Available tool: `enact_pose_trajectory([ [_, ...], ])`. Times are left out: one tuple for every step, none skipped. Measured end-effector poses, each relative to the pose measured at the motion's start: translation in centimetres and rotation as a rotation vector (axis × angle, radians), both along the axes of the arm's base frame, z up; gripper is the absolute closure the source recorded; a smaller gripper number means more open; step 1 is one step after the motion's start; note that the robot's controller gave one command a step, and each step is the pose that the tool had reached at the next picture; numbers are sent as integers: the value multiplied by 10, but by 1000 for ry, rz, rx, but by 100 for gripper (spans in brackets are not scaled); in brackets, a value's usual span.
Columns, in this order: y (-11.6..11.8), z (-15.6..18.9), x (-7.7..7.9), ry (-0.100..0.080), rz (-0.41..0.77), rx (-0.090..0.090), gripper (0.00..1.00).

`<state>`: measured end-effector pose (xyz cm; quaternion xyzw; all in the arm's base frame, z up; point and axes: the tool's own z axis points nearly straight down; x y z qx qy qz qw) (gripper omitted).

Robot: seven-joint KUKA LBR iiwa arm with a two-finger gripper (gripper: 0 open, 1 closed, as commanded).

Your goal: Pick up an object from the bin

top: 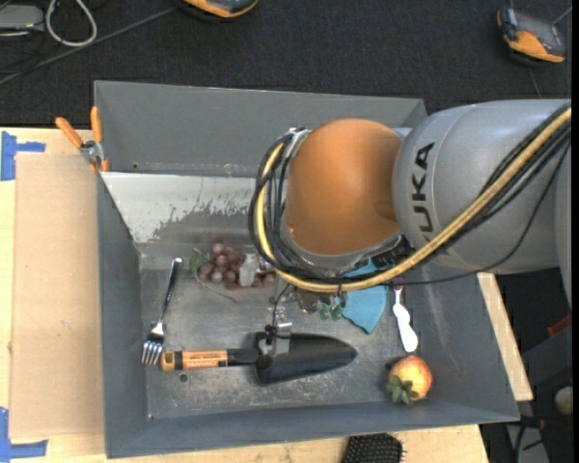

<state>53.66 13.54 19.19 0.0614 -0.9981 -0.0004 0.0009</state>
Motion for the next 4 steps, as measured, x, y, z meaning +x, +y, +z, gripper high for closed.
enact_pose_trajectory([
  [-53,-49,-17,0,193,1,0],
  [-53,-91,-16,-2,124,1,0],
  [-59,-113,-27,0,373,1,100],
  [-59,-113,-27,0,372,1,100],
])
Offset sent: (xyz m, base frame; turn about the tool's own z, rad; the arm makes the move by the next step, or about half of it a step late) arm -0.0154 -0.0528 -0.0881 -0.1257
